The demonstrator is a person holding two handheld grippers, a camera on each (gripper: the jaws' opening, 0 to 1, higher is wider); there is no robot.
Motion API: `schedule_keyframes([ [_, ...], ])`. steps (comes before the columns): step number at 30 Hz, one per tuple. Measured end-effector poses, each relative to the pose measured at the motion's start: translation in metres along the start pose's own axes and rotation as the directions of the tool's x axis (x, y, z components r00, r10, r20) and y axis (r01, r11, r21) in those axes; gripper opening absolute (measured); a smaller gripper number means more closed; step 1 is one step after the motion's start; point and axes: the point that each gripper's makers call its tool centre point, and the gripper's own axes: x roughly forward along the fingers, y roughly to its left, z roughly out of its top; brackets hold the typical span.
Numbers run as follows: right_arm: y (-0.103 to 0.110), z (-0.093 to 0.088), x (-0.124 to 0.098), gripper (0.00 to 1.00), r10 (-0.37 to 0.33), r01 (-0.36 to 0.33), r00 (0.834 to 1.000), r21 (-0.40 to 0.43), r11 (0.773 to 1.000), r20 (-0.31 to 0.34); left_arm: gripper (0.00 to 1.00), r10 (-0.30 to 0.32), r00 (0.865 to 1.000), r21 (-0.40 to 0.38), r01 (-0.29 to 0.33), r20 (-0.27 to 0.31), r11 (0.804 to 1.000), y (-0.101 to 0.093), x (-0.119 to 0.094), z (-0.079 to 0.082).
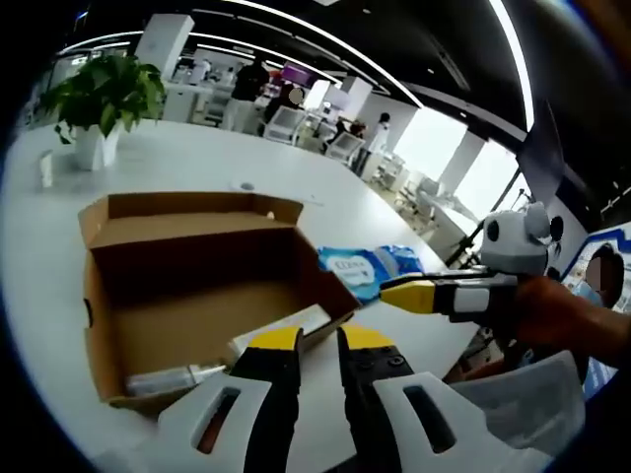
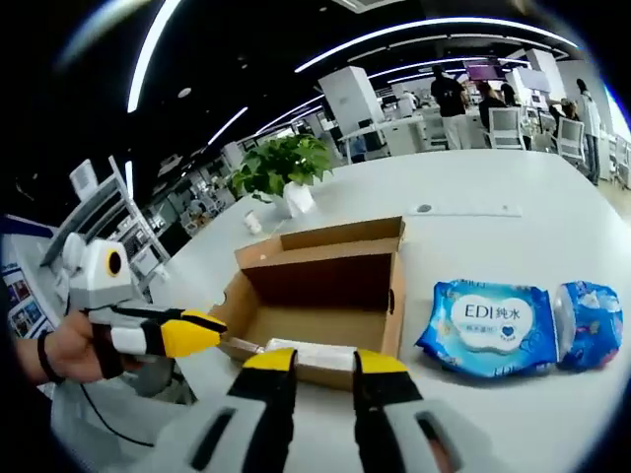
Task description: Operate the shoe box by opening the lid, removing the specified soft item, and placing it in the target area until the item is outside and the box remains undamaged.
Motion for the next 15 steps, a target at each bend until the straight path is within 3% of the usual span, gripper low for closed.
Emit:
schedule_keyframes([
  [3,0.003,0.003,0.008,0.22,0.018,-0.021,0.999,-0.076,0.997,-0.042,0.15,0.008,1.000,-0.009,-0.008,-0.004,1.000,0.004,-0.003,-0.001],
  [7,0.004,0.007,0.021,0.26,0.015,-0.053,0.990,-0.275,0.960,-0.138,0.17,0.013,1.000,-0.017,-0.013,-0.007,1.000,0.006,-0.006,-0.001],
  [9,0.005,0.007,0.030,0.29,0.018,-0.091,0.980,-0.359,0.929,-0.199,0.17,0.016,1.000,-0.013,-0.016,-0.006,1.000,0.006,-0.007,-0.001],
  [11,0.008,-0.001,0.038,0.27,0.025,-0.156,0.956,-0.438,0.885,-0.291,0.18,0.017,1.000,-0.011,-0.017,-0.005,1.000,0.008,-0.008,-0.002],
  [15,0.001,-0.007,0.054,0.27,-0.021,-0.210,0.921,-0.539,0.815,-0.390,0.19,0.017,1.000,-0.018,-0.017,-0.006,1.000,0.008,-0.009,-0.004],
])
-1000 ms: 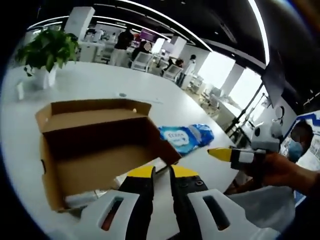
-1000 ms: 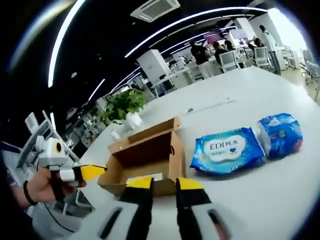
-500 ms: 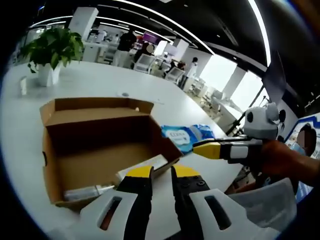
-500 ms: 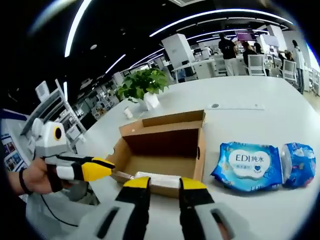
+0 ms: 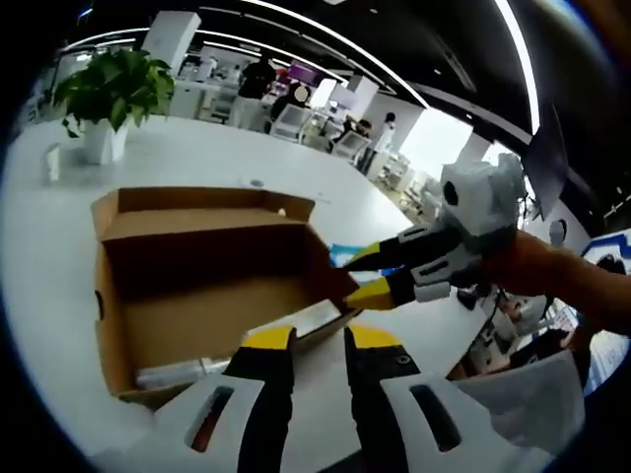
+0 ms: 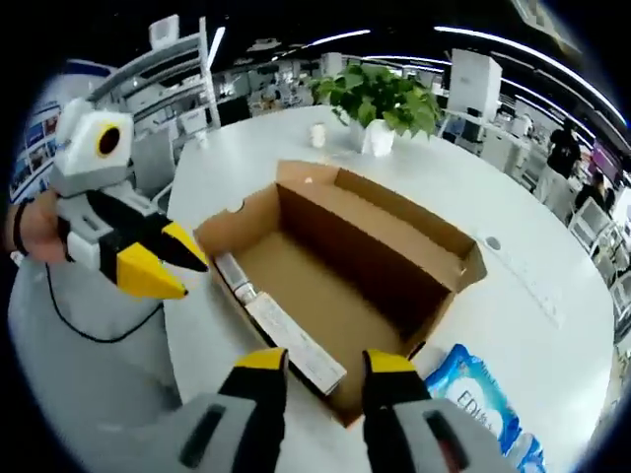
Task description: Operate the shoe box by opening the lid, removing the specified soft item, and placing it in the target area until the item is outside and the box remains undamaged.
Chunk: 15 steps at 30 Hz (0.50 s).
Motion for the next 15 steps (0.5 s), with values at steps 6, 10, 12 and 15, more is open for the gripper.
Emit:
schedule_keyframes([
  [6,-0.009,-0.008,0.019,0.28,0.026,-0.062,0.987,-0.237,0.970,-0.156,0.21,-0.005,0.999,-0.011,0.005,-0.035,1.000,0.007,0.000,-0.019],
  [10,-0.006,-0.004,0.028,0.32,0.075,-0.119,0.981,-0.251,0.961,-0.179,0.21,-0.003,1.000,-0.005,0.002,-0.028,1.000,0.008,-0.001,-0.014],
  [12,-0.008,-0.008,0.032,0.32,0.070,-0.149,0.970,-0.338,0.929,-0.234,0.21,0.004,1.000,-0.006,-0.004,-0.031,1.000,0.010,-0.001,-0.015],
  [15,0.000,-0.009,0.037,0.33,0.087,-0.186,0.961,-0.384,0.904,-0.262,0.22,0.012,1.000,-0.040,-0.013,-0.027,0.999,0.012,-0.004,-0.018],
])
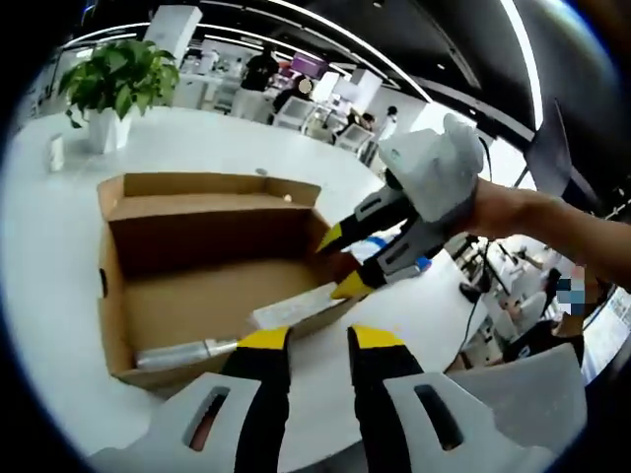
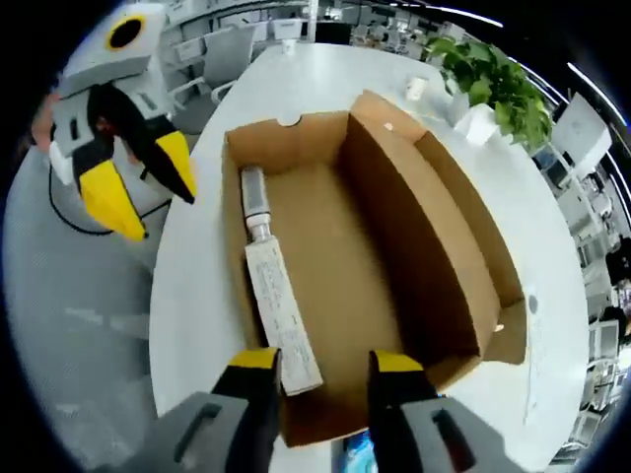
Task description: Operate the shoe box by opening the lid, removing the specified soft item, and placing it in the target area until the item is outside and the box remains undamaged.
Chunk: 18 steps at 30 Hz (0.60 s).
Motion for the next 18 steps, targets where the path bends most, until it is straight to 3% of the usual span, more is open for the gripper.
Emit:
schedule_keyframes([
  [4,0.0004,0.0074,0.0060,0.30,0.027,-0.027,1.000,0.029,0.999,0.010,0.24,0.016,1.000,0.015,-0.016,0.009,1.000,0.0008,-0.0006,0.0027],
  [7,0.0025,0.0089,0.0098,0.29,0.038,-0.038,0.999,-0.006,0.999,-0.017,0.24,0.017,1.000,0.018,-0.017,0.006,1.000,0.0012,-0.0001,0.0018],
  [14,-0.0033,0.0090,0.0078,0.35,0.028,-0.028,1.000,0.000,1.000,-0.004,0.23,0.001,1.000,0.000,-0.001,0.001,1.000,-0.0014,0.0019,-0.0003],
  [18,-0.0043,0.0065,0.0060,0.31,0.020,-0.021,1.000,-0.042,0.999,-0.018,0.23,0.003,1.000,0.005,-0.003,-0.006,1.000,-0.0013,0.0023,-0.0021],
])
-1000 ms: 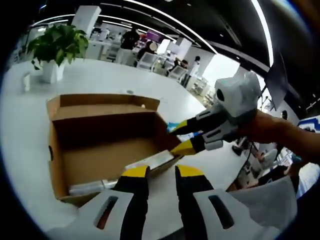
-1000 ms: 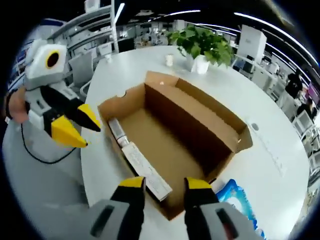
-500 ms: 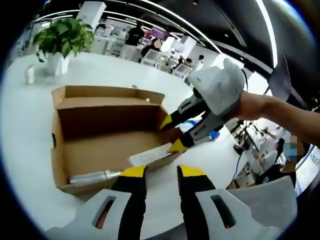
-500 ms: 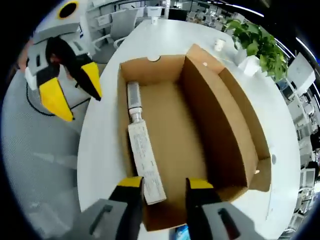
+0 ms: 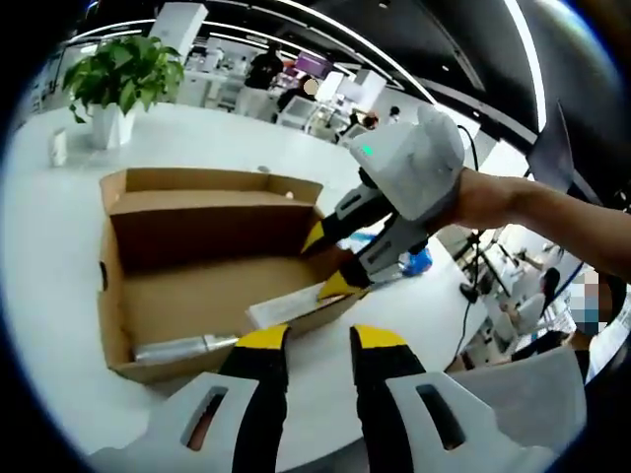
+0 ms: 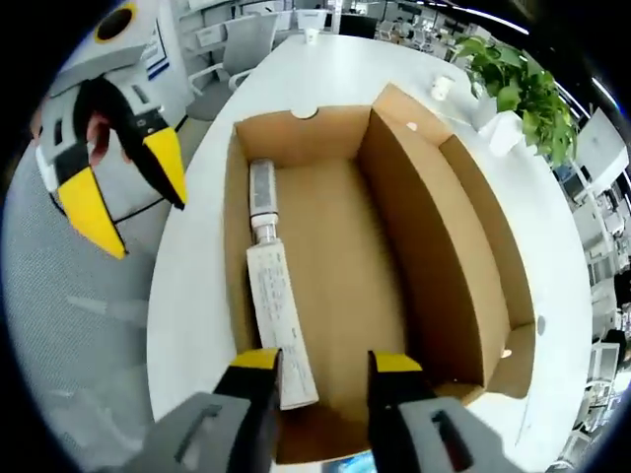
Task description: Operate the shoe box by opening the lid, removing the specified soft item, and placing it in the target area until the item is outside and the box remains undamaged.
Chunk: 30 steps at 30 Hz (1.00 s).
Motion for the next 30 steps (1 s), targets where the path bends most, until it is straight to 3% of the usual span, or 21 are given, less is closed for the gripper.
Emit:
schedule_keyframes([
  [2,0.013,0.005,0.001,0.32,0.073,-0.074,0.997,0.028,0.997,0.034,0.23,0.000,1.000,-0.006,0.000,0.001,1.000,0.000,0.000,0.000],
  [4,0.015,0.002,0.005,0.24,0.096,-0.097,0.995,0.044,0.994,0.019,0.23,0.001,1.000,-0.009,-0.001,0.002,1.000,0.001,0.000,0.000],
  [9,0.005,0.004,0.004,0.34,0.062,-0.062,0.998,-0.001,0.998,0.014,0.23,0.003,1.000,-0.019,-0.002,0.002,1.000,0.002,-0.001,-0.001],
  [22,0.006,0.004,0.002,0.33,0.071,-0.071,0.997,0.001,0.997,0.009,0.21,0.004,1.000,-0.033,-0.003,0.013,0.999,0.002,-0.003,0.001],
  [25,0.016,0.014,0.001,0.33,0.134,-0.136,0.990,0.036,0.990,0.052,0.22,0.004,1.000,-0.046,-0.003,0.011,0.999,0.003,-0.002,0.000],
  [27,0.016,0.012,0.005,0.28,0.148,-0.149,0.988,0.037,0.988,0.033,0.22,0.003,1.000,-0.048,-0.002,0.012,0.999,0.003,-0.002,0.001],
  [30,0.016,0.011,0.010,0.29,0.144,-0.144,0.990,0.007,0.990,0.004,0.22,0.001,1.000,-0.048,0.000,0.018,0.999,0.003,-0.003,0.002],
])
